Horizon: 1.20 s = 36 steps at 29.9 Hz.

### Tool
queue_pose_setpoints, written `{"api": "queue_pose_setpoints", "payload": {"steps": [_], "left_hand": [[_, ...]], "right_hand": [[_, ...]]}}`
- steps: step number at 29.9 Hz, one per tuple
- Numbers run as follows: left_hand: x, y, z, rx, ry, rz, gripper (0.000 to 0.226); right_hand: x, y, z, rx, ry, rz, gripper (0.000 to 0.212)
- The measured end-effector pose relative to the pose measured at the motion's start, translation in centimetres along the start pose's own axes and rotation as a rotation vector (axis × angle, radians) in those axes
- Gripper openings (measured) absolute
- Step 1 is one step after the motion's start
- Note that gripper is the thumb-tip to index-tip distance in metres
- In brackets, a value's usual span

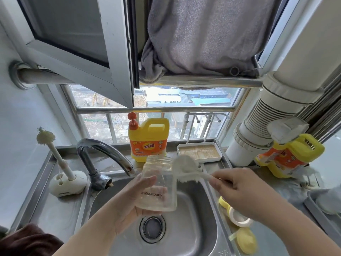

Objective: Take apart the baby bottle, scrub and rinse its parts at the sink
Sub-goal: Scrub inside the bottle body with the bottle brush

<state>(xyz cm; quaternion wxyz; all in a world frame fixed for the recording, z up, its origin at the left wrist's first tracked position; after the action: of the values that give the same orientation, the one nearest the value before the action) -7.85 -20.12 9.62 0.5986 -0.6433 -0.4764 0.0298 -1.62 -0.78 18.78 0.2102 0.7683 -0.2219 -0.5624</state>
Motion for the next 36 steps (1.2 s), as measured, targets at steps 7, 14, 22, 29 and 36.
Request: {"api": "queue_pose_setpoints", "payload": {"steps": [7, 14, 22, 29, 36], "left_hand": [[-0.9, -0.9, -0.6, 0.022, -0.046, -0.005, 0.096], [-0.8, -1.2, -0.6, 0.019, -0.067, -0.002, 0.084], [-0.4, -1.6, -0.6, 0.041, -0.01, -0.058, 0.079], [-0.4, -1.9, -0.5, 0.039, -0.003, -0.059, 0.073], [-0.7, -1.5, -0.9, 0.032, 0.03, -0.195, 0.098]], "right_hand": [[0.6, 1.1, 0.2, 0.017, 0.135, -0.053, 0.024], [2.1, 2.3, 0.8, -0.037, 0.22, 0.052, 0.018], [1.9, 2.7, 0.7, -0.065, 0.21, 0.037, 0.019], [1.1, 3.1, 1.4, -0.106, 0.095, 0.031, 0.018], [0.6, 1.9, 1.0, -0.055, 0.09, 0.084, 0.018]]}}
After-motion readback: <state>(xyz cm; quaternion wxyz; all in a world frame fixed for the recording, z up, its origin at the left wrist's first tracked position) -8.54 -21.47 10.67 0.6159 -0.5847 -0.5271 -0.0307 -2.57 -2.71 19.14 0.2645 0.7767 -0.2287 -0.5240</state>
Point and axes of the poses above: each hand's wrist, its own z-axis towards the middle knuckle, its own x-axis out of the palm, y = z × x, the point moved 6 cm from there along z, towards the middle knuckle, and after that the axes turned 9 degrees about y, right-handed, at the moved point
